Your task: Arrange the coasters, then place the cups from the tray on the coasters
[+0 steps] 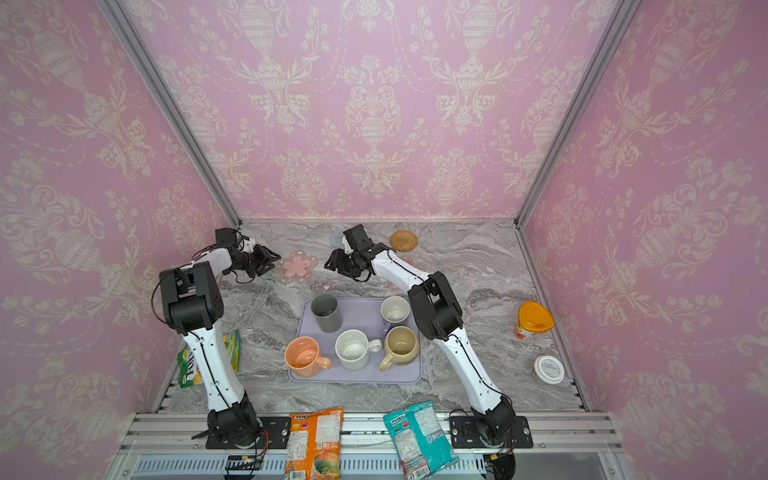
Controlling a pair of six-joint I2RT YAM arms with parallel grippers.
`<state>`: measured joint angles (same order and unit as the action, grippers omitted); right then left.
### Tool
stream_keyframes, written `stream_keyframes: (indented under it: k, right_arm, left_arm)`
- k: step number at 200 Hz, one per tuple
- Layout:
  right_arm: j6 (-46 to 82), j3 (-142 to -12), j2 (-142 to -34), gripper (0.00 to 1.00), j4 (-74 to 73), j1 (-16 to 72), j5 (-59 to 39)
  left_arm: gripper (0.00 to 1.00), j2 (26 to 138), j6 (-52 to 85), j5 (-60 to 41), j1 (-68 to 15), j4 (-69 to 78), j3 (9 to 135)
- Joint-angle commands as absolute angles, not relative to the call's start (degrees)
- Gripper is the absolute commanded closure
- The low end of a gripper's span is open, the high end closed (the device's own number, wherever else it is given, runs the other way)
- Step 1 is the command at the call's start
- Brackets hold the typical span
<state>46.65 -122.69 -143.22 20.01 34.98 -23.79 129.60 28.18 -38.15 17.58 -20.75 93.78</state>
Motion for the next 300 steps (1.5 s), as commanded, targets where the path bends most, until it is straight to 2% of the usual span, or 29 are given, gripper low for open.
stream_keyframes:
  k: [1,62,105,152,233,300]
  right_arm:
    - [45.10,-120.08,-139.36,0.43,21.50,34.41,-22.28]
    - [44.56,-121.06,-141.58,0.43,19.93,33.93,-21.81]
    - [46.04,-126.19,-145.63,0.43,18.98,33.90,-22.38]
    - [46.41,-128.42,-147.65,0.43,19.48,33.75,-22.51]
    - [47.55,-127.71,-148.31,0.43,18.41,33.74,-22.44]
    - [47.47,-124.68,-148.07,0.43,17.69,33.58,-22.11]
  left_arm:
    - [0.52,131.07,26.89,-36.30,15.52,-26.43,89.65]
    - [0.52,132.70,26.25,-36.74,13.55,-28.70,93.22]
    - [0.51,134.89,25.16,-31.02,12.83,-33.69,100.81]
    - [0.52,140.26,23.57,-31.02,11.81,-40.23,110.40]
    - [0.52,137.18,21.70,-33.93,8.45,-37.48,101.24]
    - [0.52,138.69,21.92,-34.93,5.73,-38.23,102.52]
